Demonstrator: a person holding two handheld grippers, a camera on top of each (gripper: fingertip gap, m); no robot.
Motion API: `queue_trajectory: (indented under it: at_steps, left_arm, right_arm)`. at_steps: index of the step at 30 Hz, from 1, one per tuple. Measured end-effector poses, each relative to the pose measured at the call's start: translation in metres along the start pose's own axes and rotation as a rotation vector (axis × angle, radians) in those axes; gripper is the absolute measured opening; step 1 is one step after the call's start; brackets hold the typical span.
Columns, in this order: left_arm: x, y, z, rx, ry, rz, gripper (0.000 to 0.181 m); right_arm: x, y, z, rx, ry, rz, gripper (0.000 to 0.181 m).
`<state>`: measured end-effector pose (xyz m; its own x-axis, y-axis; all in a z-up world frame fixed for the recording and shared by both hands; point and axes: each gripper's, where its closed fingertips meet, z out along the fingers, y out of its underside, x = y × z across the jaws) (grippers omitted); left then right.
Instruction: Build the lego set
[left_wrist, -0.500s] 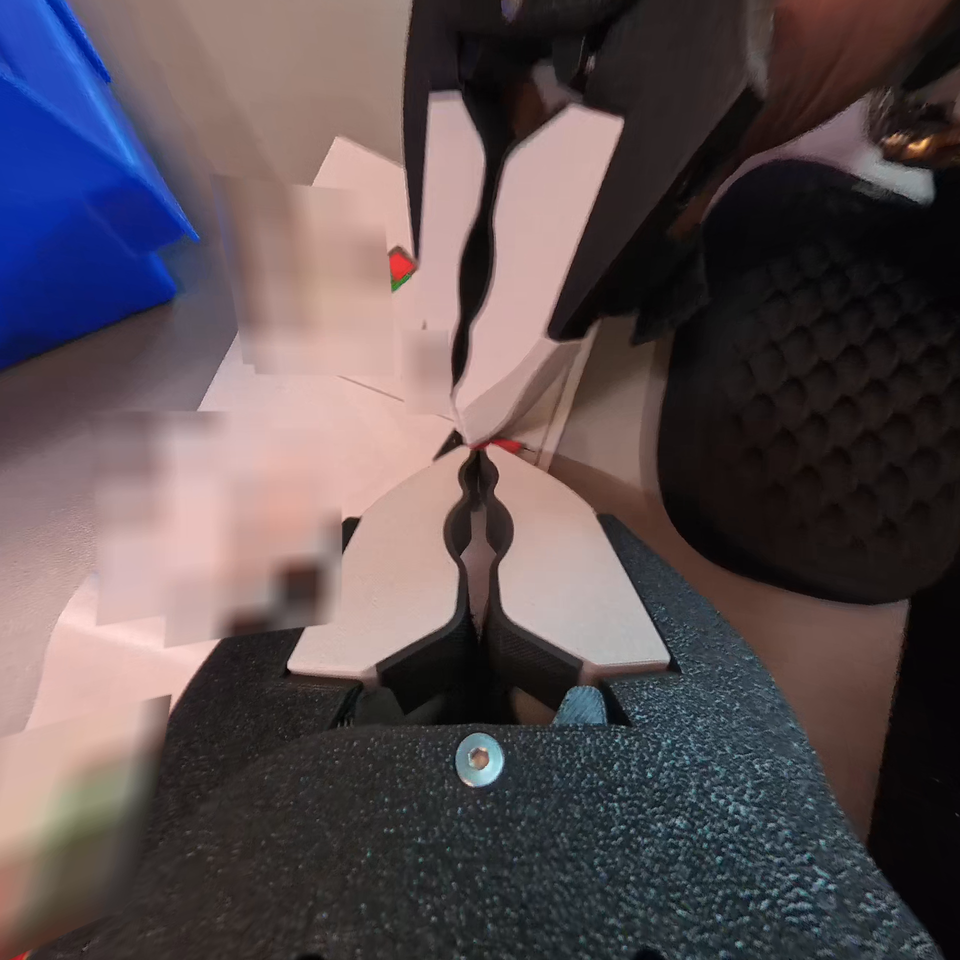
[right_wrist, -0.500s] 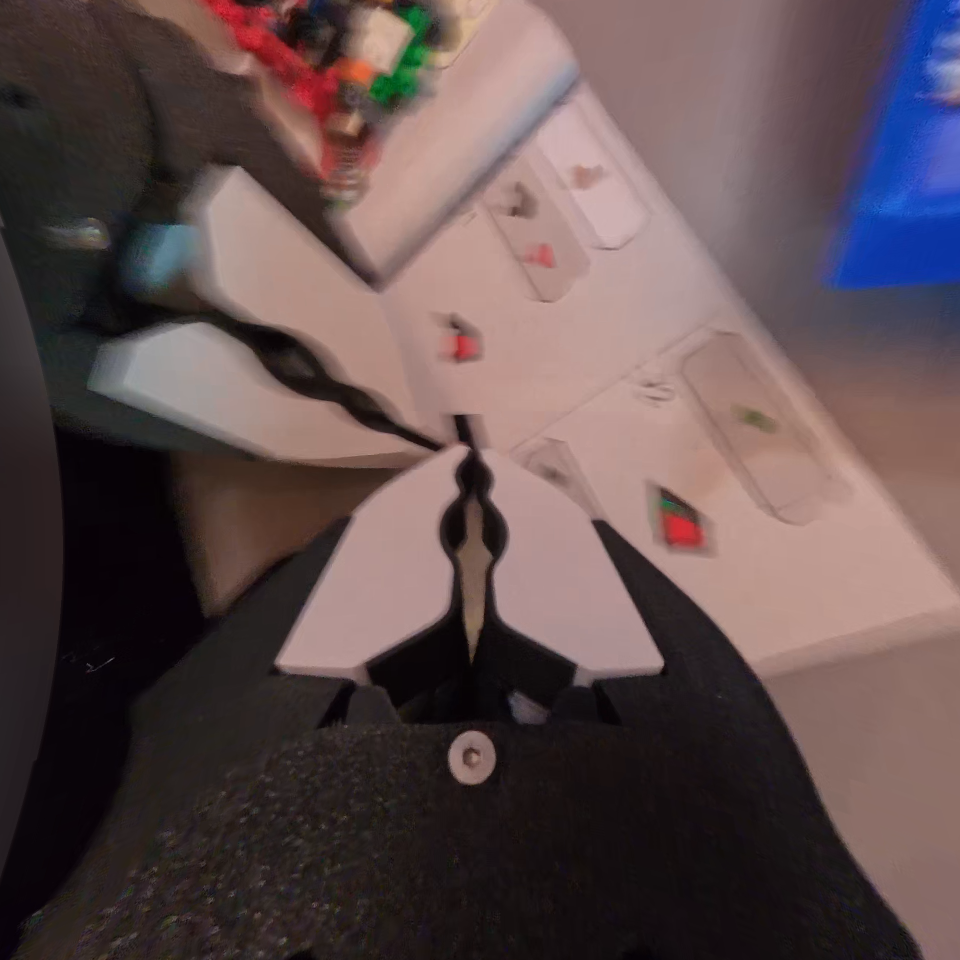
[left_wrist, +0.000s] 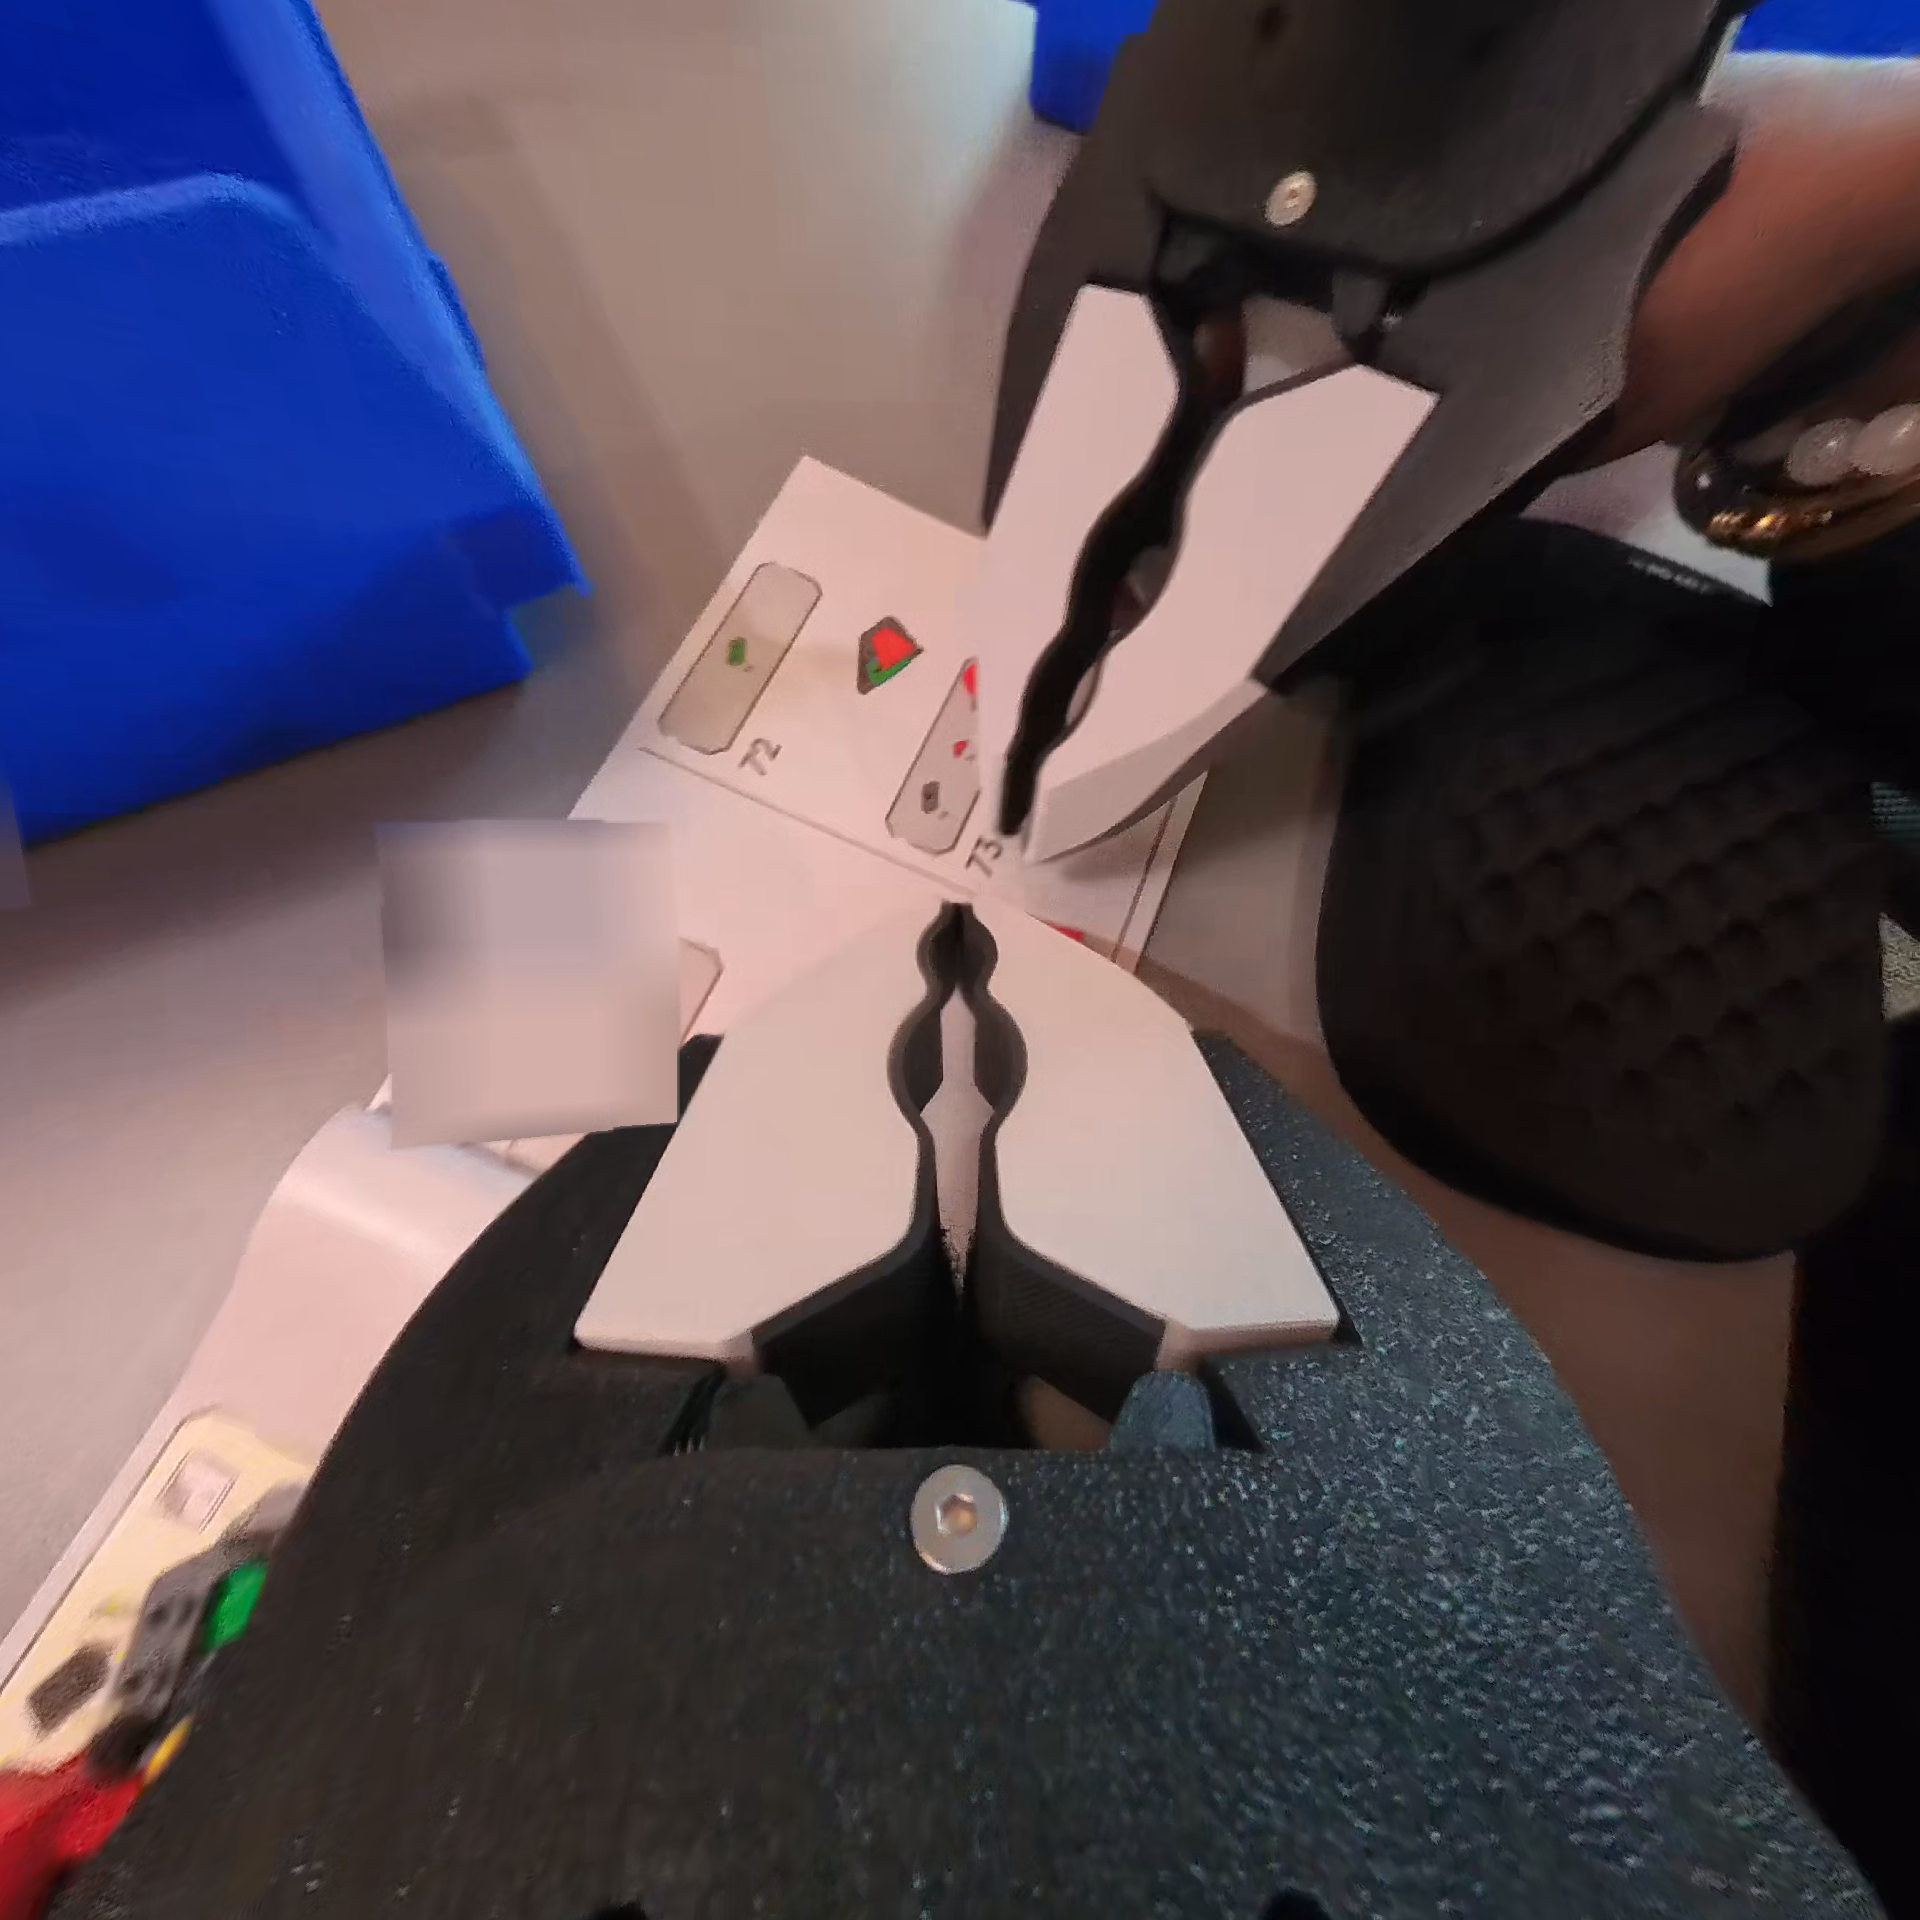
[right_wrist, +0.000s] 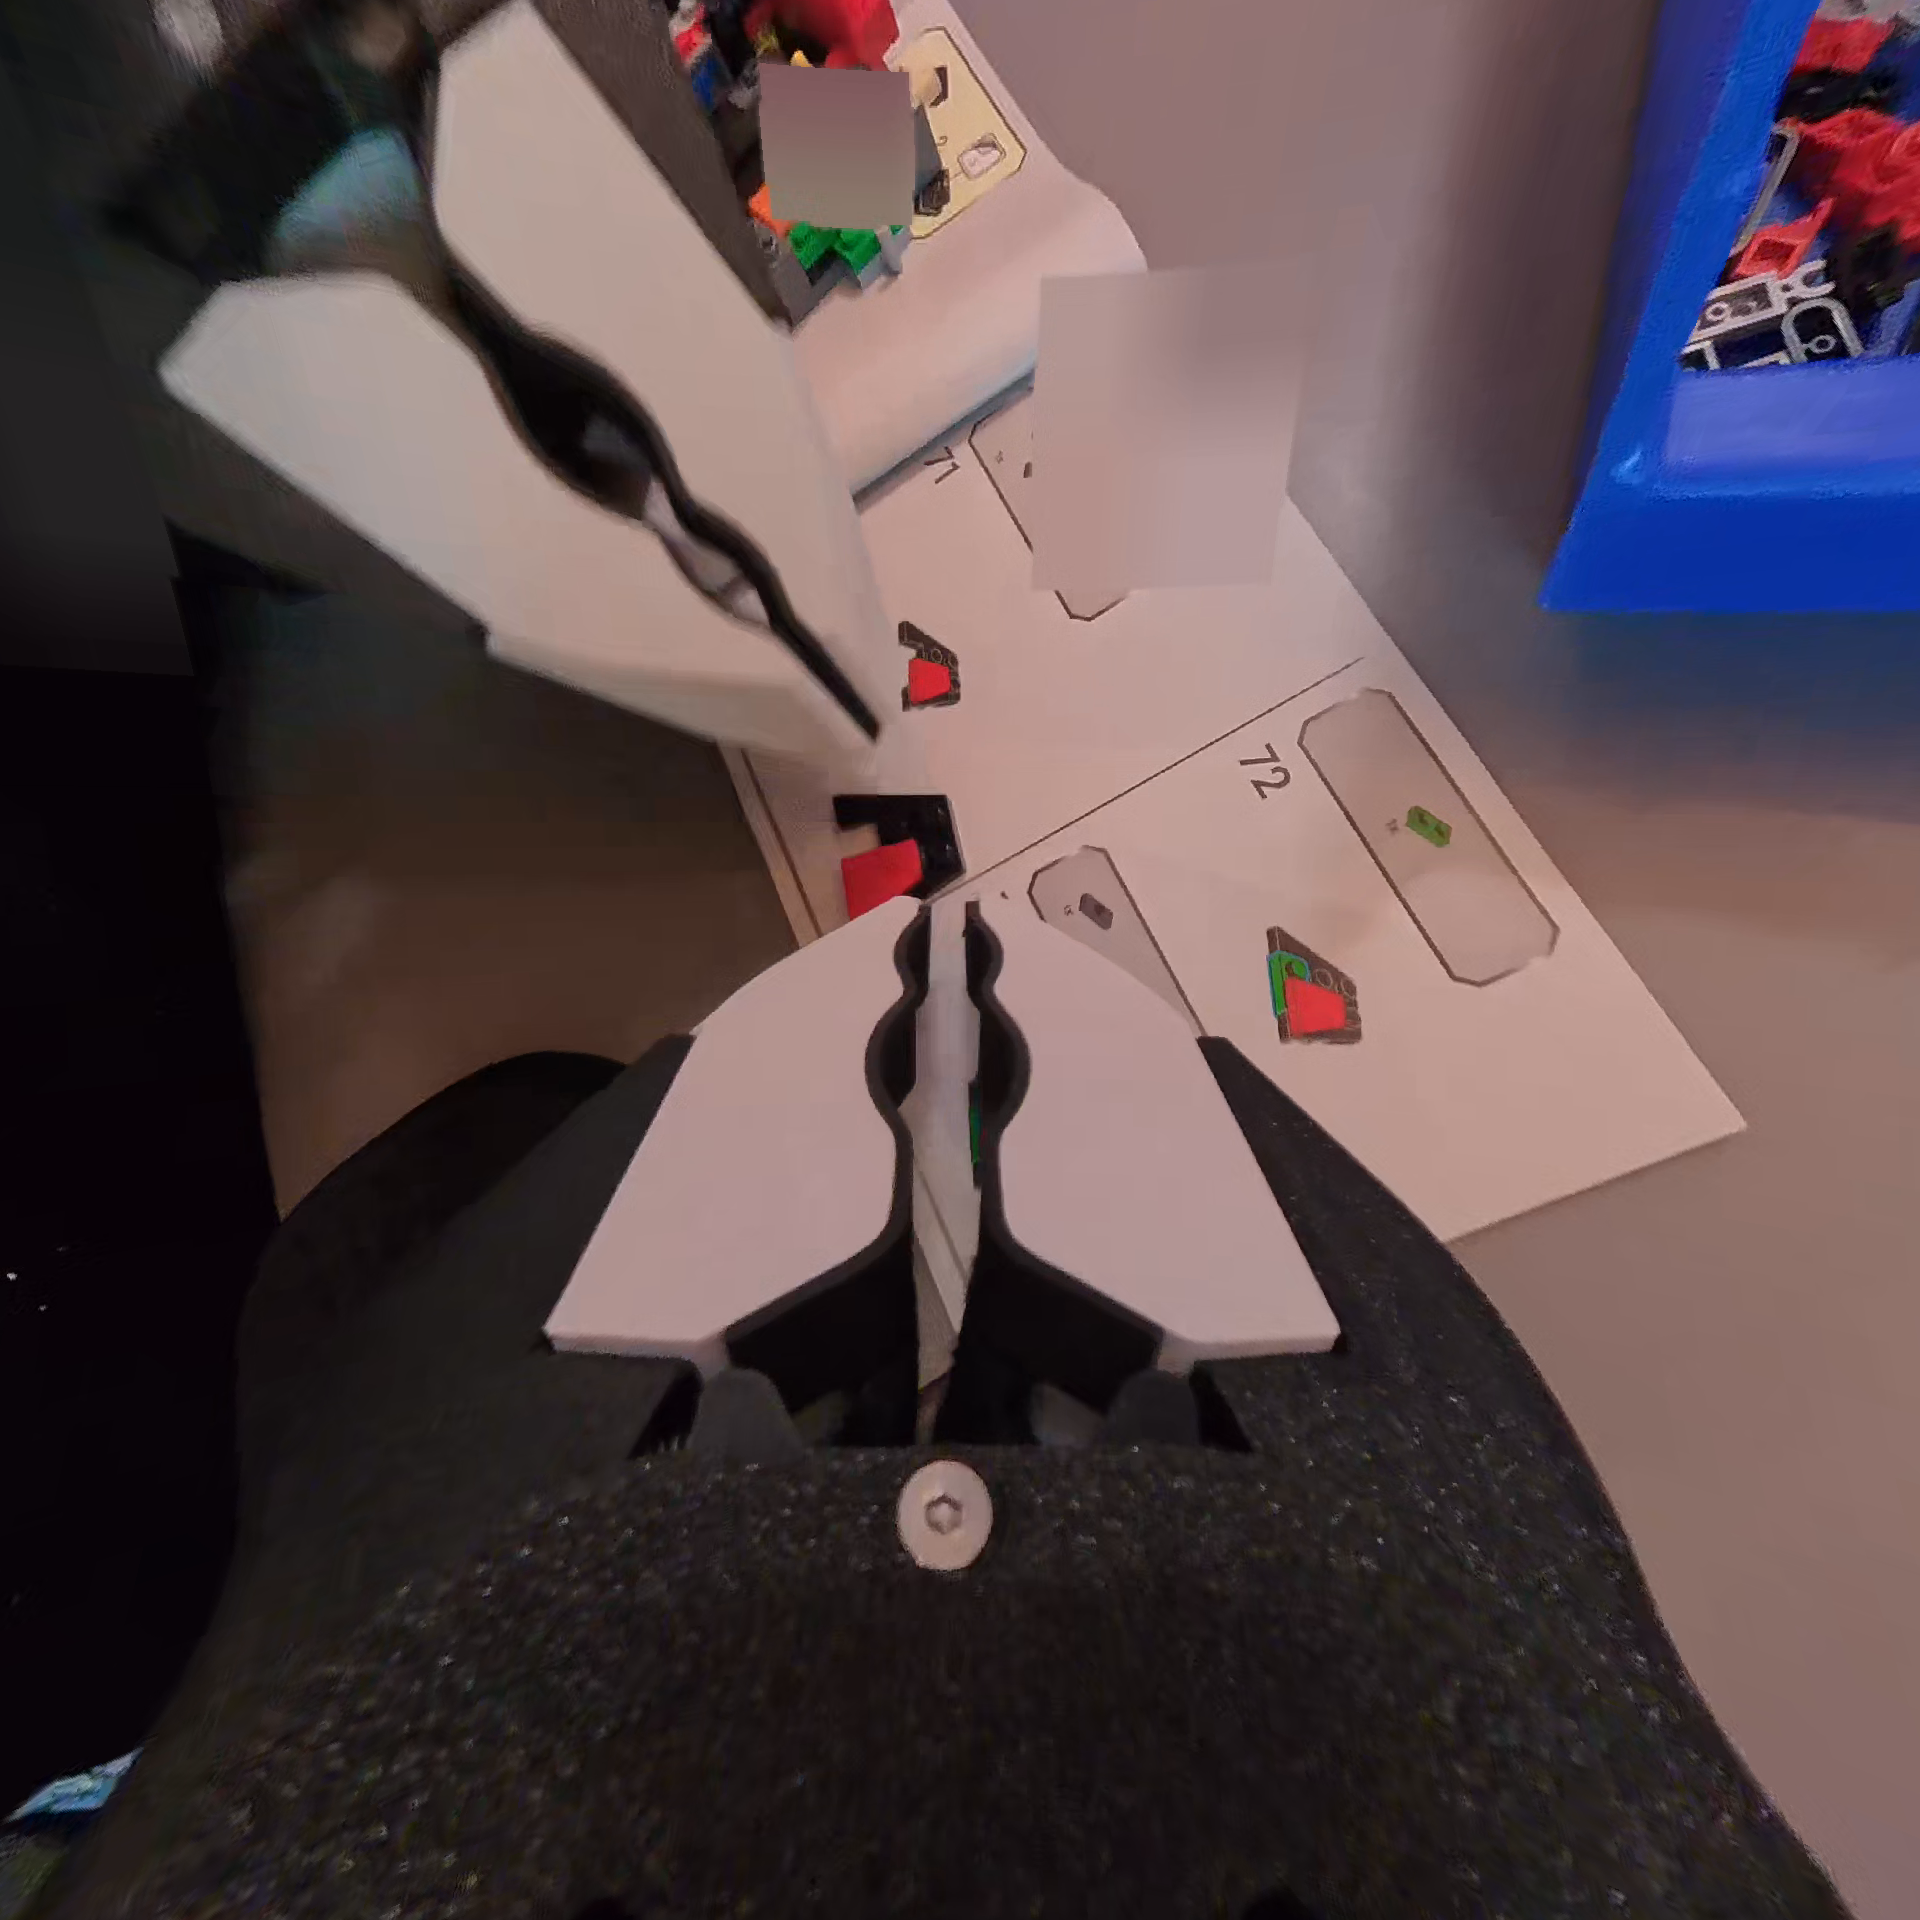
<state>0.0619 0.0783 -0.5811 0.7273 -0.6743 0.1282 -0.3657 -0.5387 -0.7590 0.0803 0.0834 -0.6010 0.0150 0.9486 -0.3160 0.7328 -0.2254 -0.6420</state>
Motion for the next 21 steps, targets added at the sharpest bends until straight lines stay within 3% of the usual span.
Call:
queue_trajectory:
  at_steps: [6, 8, 21]
  left_arm:
    - [-0.007, 0.025, -0.007, -0.093, -0.047, 0.013, 0.0]
    - [-0.003, 0.027, -0.004, -0.096, -0.054, 0.04, 0.0]
    - [0.008, 0.031, 0.005, -0.068, 0.02, 0.01, 0.0]
  right_arm:
    - [-0.012, -0.009, 0.001, 0.007, 0.036, -0.138, 0.009]
    - [-0.01, -0.012, 0.004, 0.007, 0.073, -0.148, 0.0]
    - [-0.009, -0.002, 0.015, -0.185, 0.155, -0.266, 0.0]
